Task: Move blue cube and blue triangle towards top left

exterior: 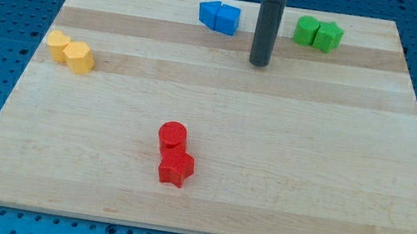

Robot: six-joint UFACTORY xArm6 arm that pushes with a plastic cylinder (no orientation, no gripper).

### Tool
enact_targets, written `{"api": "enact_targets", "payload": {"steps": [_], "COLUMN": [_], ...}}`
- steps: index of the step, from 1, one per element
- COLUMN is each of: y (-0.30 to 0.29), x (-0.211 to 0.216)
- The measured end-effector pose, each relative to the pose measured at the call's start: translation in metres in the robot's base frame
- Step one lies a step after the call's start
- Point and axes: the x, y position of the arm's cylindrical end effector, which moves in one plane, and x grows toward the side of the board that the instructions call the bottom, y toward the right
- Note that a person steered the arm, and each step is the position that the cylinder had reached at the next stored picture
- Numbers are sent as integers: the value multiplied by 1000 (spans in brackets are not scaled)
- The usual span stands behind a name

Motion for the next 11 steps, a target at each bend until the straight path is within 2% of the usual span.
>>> {"api": "enact_targets", "payload": {"steps": [3, 4, 5, 7, 8, 9, 10, 11], "y": [-8, -18, -40, -65, -87, -137, -150, -130], "x": [-12, -51, -73, -67, -90, -111, -112, -133]}}
